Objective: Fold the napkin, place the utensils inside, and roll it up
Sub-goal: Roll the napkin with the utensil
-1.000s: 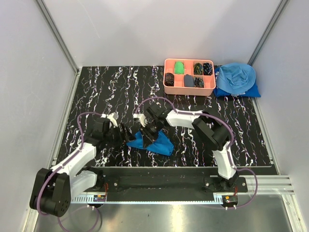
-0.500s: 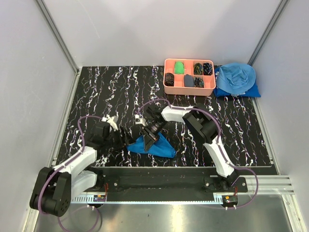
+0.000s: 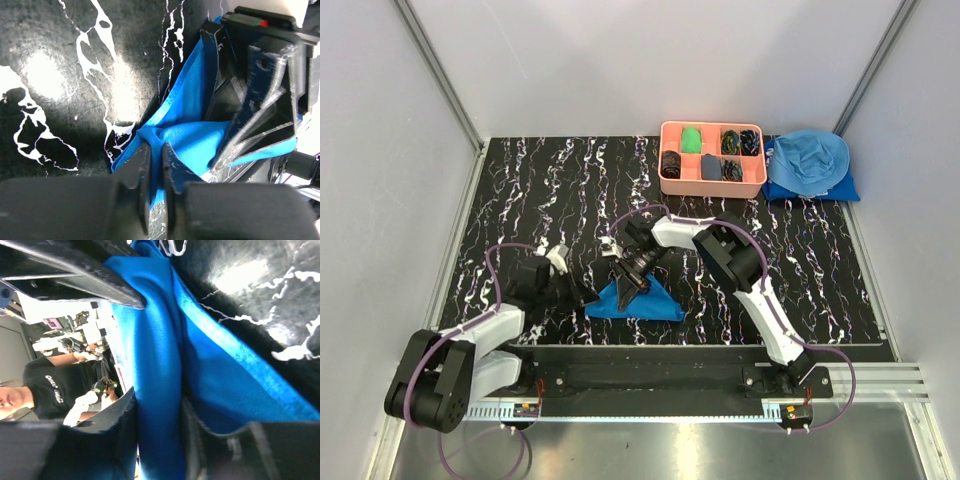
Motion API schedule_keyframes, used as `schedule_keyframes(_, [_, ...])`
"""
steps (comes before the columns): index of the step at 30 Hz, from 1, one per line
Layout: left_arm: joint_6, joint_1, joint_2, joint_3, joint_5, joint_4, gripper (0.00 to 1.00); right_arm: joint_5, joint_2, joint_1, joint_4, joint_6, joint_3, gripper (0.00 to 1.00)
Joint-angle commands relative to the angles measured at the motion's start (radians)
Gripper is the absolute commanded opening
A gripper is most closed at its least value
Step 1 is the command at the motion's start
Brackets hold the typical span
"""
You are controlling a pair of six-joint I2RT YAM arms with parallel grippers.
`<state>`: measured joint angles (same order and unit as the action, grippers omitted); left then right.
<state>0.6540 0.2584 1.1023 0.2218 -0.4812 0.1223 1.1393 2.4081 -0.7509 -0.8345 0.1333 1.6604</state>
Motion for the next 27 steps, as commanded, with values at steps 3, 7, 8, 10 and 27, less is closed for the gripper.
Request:
schedule_keyframes(3, [-0.007,0.002,0.004,0.025,0.027,-0.033,0.0,-0.186,-0.052,0.015,0.021,0.005,0.032,0.55])
schedule_keyframes(7, [-0.031,0.002,0.042,0.07,0.018,-0.096,0.0,-0.295,-0.15,0.015,0.044,-0.017,0.019,0.65])
schedule_keyframes(8, [-0.036,0.002,0.063,0.079,0.012,-0.105,0.0,-0.323,-0.203,0.015,0.072,-0.026,0.01,0.68])
schedule_keyframes(10, [-0.04,0.002,0.088,0.102,-0.003,-0.119,0.0,-0.407,-0.263,0.015,0.113,-0.04,-0.033,0.73])
schedule_keyframes(27, [-0.073,0.002,0.231,0.249,-0.016,-0.279,0.0,-1.052,-0.736,-0.321,0.666,0.13,-0.591,0.87])
